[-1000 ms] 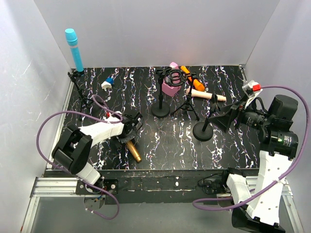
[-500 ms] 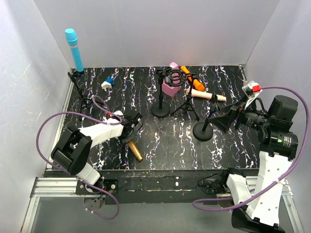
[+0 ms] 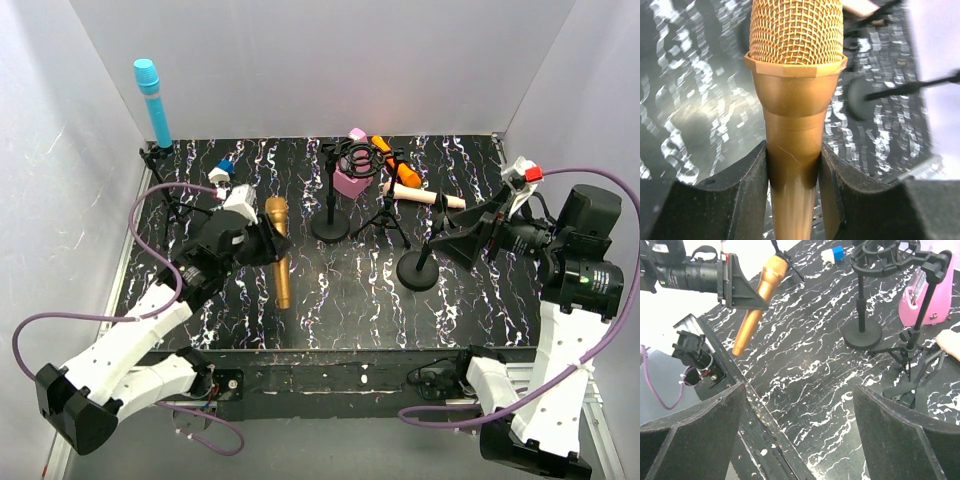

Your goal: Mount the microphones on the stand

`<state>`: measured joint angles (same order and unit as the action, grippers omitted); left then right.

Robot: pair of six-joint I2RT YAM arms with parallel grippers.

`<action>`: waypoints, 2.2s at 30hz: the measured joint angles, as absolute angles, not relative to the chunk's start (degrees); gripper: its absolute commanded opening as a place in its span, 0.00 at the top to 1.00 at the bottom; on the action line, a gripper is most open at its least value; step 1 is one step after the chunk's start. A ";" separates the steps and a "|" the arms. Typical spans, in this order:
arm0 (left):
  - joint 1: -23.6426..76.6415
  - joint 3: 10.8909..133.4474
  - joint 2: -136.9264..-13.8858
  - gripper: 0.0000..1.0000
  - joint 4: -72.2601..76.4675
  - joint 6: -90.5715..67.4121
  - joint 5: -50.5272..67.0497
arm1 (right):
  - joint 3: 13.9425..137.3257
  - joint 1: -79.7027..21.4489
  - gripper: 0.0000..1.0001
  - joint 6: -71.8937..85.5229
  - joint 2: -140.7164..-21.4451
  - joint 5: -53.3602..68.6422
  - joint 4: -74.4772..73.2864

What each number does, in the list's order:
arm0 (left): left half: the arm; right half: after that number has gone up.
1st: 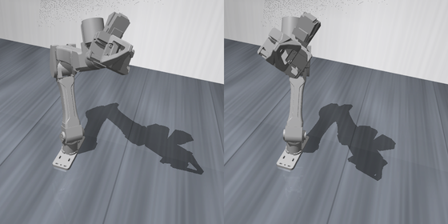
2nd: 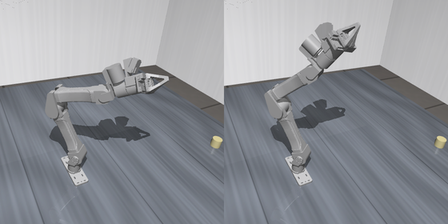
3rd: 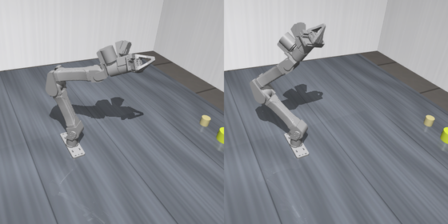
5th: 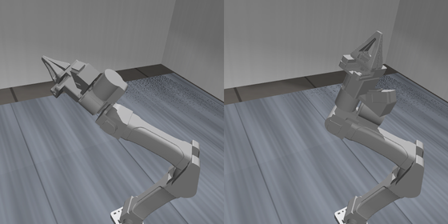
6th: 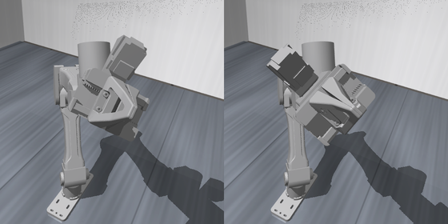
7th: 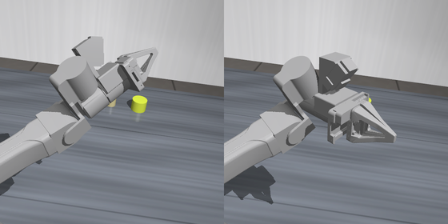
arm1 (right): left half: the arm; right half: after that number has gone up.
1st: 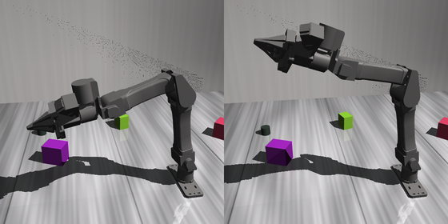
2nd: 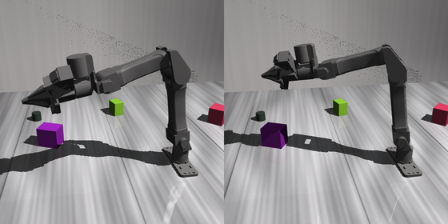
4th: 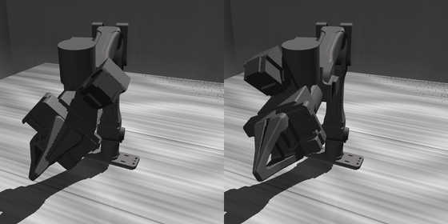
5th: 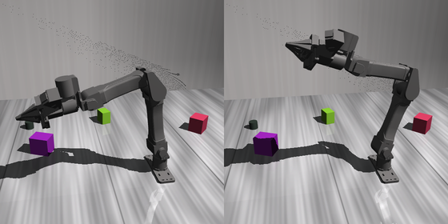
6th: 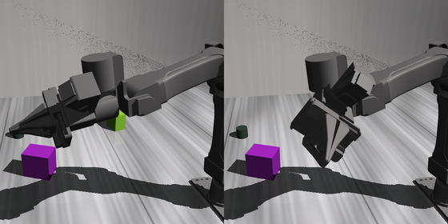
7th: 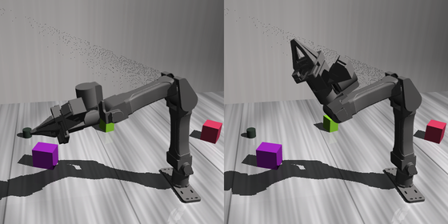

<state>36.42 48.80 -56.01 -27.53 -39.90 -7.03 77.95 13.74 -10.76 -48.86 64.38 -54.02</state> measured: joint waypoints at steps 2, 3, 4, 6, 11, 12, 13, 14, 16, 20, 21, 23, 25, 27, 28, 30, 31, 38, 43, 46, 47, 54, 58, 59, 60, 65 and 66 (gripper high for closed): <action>36.71 51.59 -55.29 1.00 -24.64 -36.40 -2.46 | 79.20 13.74 0.07 -11.00 -49.82 65.47 -54.59; 37.06 53.69 -55.83 1.00 -23.40 -34.81 -0.12 | 79.99 13.74 0.07 -11.27 -50.48 66.35 -55.16; 37.54 55.55 -56.62 1.00 -22.24 -33.61 1.43 | 80.79 13.72 0.07 -11.46 -51.11 67.22 -55.68; 39.66 61.49 -59.75 1.00 -19.33 -30.65 4.62 | 82.26 13.30 0.07 -11.92 -52.38 68.90 -56.77; 48.10 77.93 -71.13 1.00 -12.91 -24.23 7.73 | 84.97 9.41 0.07 -11.75 -55.09 72.40 -57.74; 49.69 80.60 -73.54 1.00 -11.29 -23.24 7.75 | 85.23 8.32 0.07 -11.25 -55.48 72.90 -57.71; 51.16 83.02 -75.85 1.00 -9.72 -22.41 7.73 | 85.41 6.87 0.07 -10.39 -56.01 73.52 -57.49; 52.49 85.03 -78.04 1.00 -8.08 -21.63 7.66 | 85.41 5.34 0.07 -9.19 -56.38 74.11 -57.01; 54.85 88.27 -82.24 1.00 -4.86 -20.64 7.40 | 85.27 2.83 0.08 -5.80 -56.88 75.59 -54.87; 58.92 92.86 -89.89 1.00 0.58 -19.05 5.34 | 83.48 1.21 0.08 3.42 -56.42 77.28 -46.52; 59.79 93.51 -91.37 1.00 1.74 -18.79 4.67 | 83.31 1.19 0.08 4.73 -56.34 77.12 -45.36; 61.39 93.86 -93.36 1.00 3.70 -18.26 2.33 | 82.78 1.19 0.08 7.49 -55.99 75.99 -42.83; 62.13 93.86 -94.13 1.00 5.52 -18.13 0.23 | 81.71 1.15 0.08 8.88 -55.00 73.76 -41.50; 62.57 93.86 -94.19 1.00 6.55 -18.15 -1.50 | 80.73 1.08 0.08 9.32 -54.13 71.13 -39.77; 62.85 93.86 -94.15 1.00 7.42 -18.02 -2.44 | 80.27 1.06 0.08 9.52 -53.67 70.02 -39.24; 63.18 93.84 -94.04 1.00 9.08 -18.06 -4.78 | 79.70 0.99 0.07 9.39 -52.80 68.12 -38.87; 63.18 93.82 -93.97 1.00 9.63 -18.13 -5.72 | 79.70 0.99 0.07 9.06 -52.45 67.09 -38.81; 63.20 93.08 -93.06 1.00 12.56 -19.53 -9.56 | 79.70 0.99 0.07 6.33 -51.18 61.34 -38.68; 63.68 93.08 -93.03 1.00 14.28 -22.02 -9.80 | 79.70 0.99 0.09 5.76 -52.80 58.59 -36.60; 64.38 93.08 -93.03 1.00 15.73 -23.46 -9.61 | 79.70 0.99 0.10 5.87 -54.41 58.19 -35.20; 64.60 93.08 -93.03 1.00 16.19 -23.92 -9.61 | 79.66 0.99 0.11 5.93 -55.09 58.15 -34.87; 65.01 93.08 -93.12 1.00 18.52 -25.82 -9.56 | 78.08 0.89 0.29 7.49 -55.94 59.00 -31.86; 64.99 93.08 -93.12 1.00 18.90 -26.41 -9.67 | 76.03 0.67 0.60 8.58 -54.43 61.04 -29.39; 65.01 93.08 -93.12 1.00 18.90 -26.41 -9.67 | 75.59 0.67 0.72 9.13 -54.19 62.00 -28.75; 64.99 93.06 -93.12 1.00 18.85 -26.48 -9.72 | 75.24 0.62 0.81 9.50 -53.93 62.98 -27.99; 64.99 93.03 -93.17 0.76 19.20 -27.75 -9.72 | 74.22 0.38 0.96 11.00 -53.52 64.90 -25.36; 64.95 93.03 -93.17 0.64 19.07 -27.92 -9.69 | 74.11 0.38 0.97 11.18 -53.54 64.95 -25.23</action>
